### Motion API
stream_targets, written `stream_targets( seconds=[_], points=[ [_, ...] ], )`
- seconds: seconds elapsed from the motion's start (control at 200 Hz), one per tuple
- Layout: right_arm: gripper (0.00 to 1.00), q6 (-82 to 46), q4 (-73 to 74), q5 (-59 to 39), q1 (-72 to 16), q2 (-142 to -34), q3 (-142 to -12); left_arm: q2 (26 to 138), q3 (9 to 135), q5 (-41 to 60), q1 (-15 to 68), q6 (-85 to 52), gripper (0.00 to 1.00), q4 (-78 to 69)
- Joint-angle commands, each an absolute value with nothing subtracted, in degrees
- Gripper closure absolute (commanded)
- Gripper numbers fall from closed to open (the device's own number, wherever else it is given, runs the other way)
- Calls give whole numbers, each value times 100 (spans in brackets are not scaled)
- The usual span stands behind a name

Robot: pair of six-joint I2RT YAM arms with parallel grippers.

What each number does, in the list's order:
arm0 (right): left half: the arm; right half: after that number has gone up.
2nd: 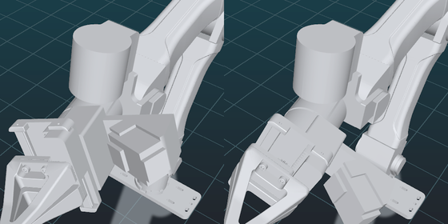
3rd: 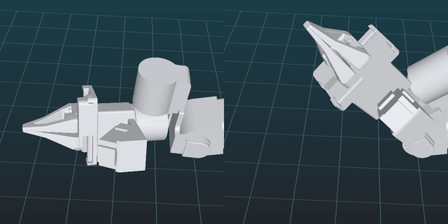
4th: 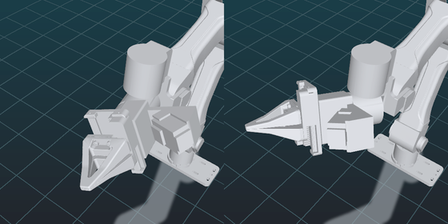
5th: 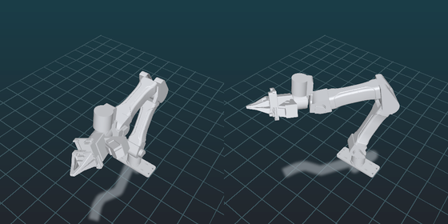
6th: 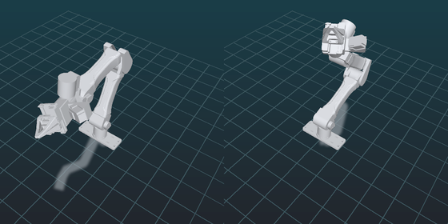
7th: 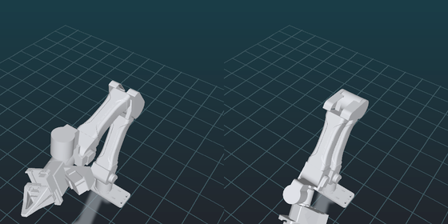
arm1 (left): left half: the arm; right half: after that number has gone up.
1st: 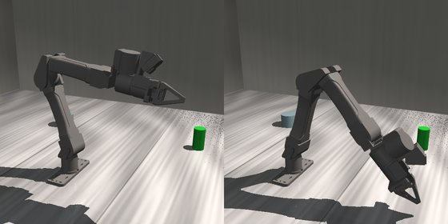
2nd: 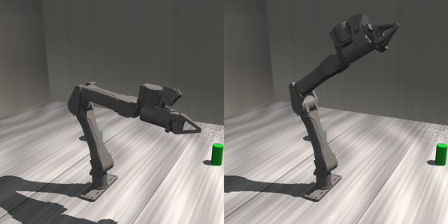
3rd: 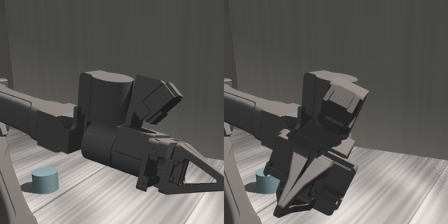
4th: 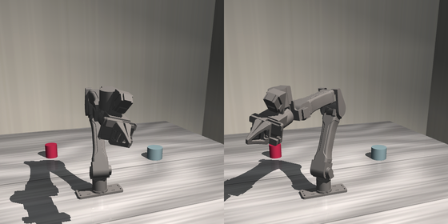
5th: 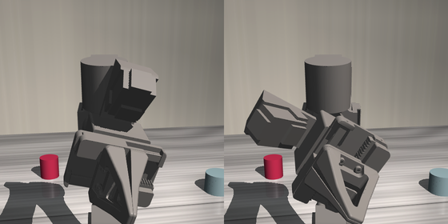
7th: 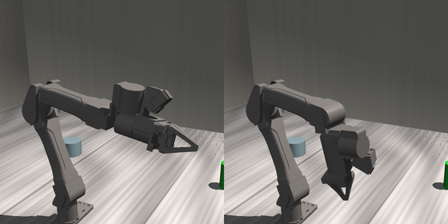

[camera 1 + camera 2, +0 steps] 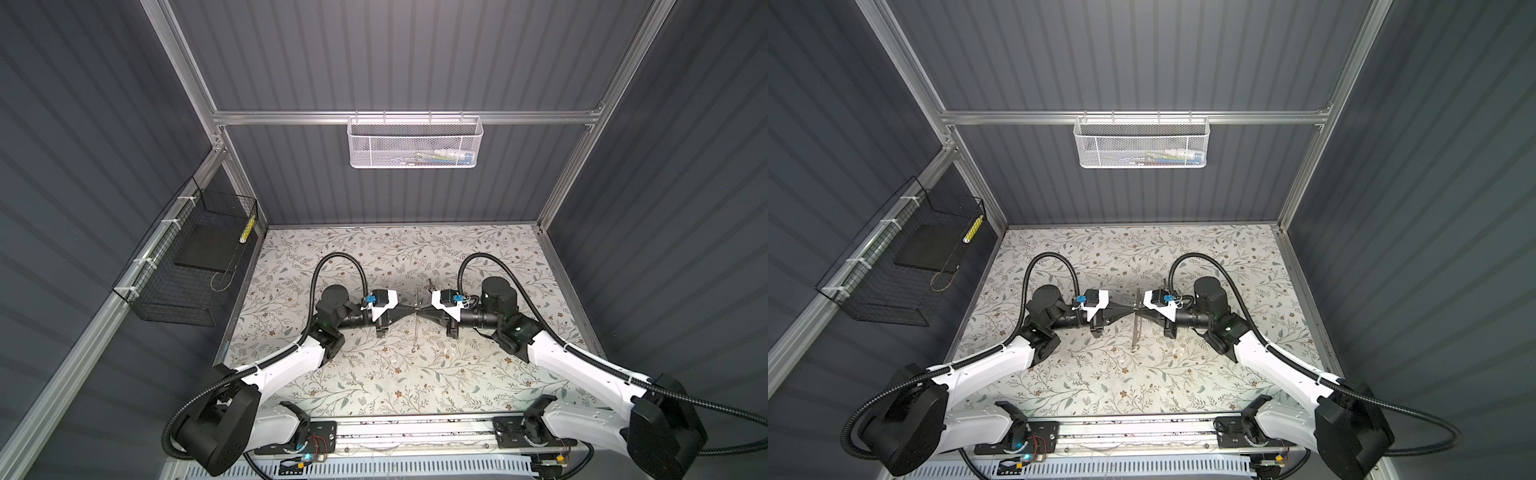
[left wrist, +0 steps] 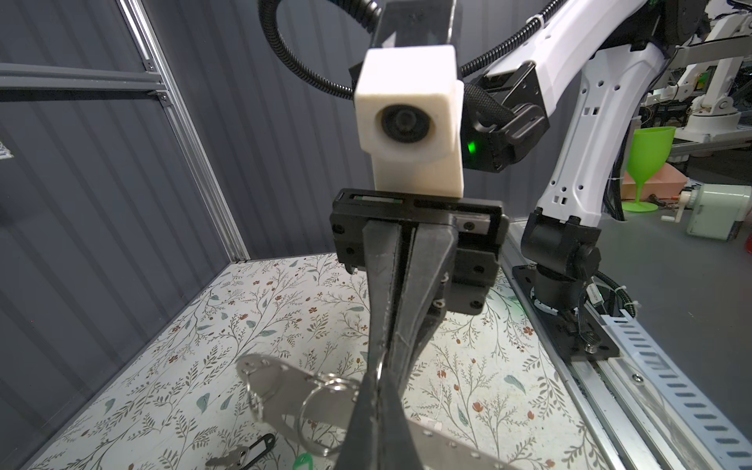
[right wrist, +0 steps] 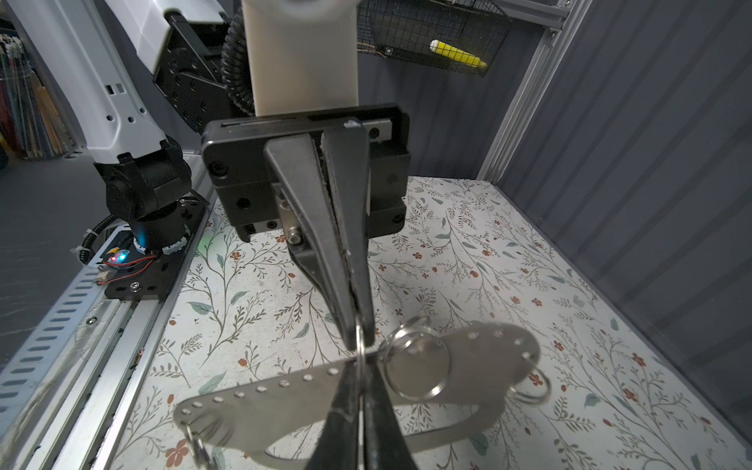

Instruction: Put the keys on the keyring

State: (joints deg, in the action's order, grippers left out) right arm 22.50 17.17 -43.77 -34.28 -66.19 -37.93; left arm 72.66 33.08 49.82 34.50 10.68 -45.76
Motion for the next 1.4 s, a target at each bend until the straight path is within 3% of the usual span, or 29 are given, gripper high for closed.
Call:
stream_targets(
  seconds=[0.0, 0.21, 0.295, 0.36, 0.45, 0.58, 0.785, 1.391],
  points=[
    [95, 2220, 1840, -4499, -3453, -6610, -3887, 7287, 3265, 5116, 3445, 1037, 100, -4746],
    [100, 2301, 1623, -4518, -3438, -6600, -3926, 7228, 3313, 5041, 3445, 1326, 100, -4331],
    [100, 2451, 1128, -4416, -3436, -6581, -4047, 7039, 3516, 4863, 3445, 1976, 93, -3355],
    [100, 2634, 597, -4344, -3432, -6583, -4205, 6870, 3669, 4700, 3445, 2466, 80, -2609],
    [100, 2826, 10, -4223, -3429, -6569, -4344, 6627, 3834, 4429, 3439, 3138, 74, -1734],
    [100, 3012, -690, -4057, -3429, -6616, -4587, 6454, 4029, 4181, 3445, 3705, 74, -930],
    [100, 3158, -1454, -3938, -3436, -6833, -4951, 6473, 4104, 4153, 3535, 3820, 74, -884],
    [100, 3217, -1872, -3877, -3485, -7110, -5290, 6838, 4401, 3485, 4073, 3924, 74, -716]
  ],
)
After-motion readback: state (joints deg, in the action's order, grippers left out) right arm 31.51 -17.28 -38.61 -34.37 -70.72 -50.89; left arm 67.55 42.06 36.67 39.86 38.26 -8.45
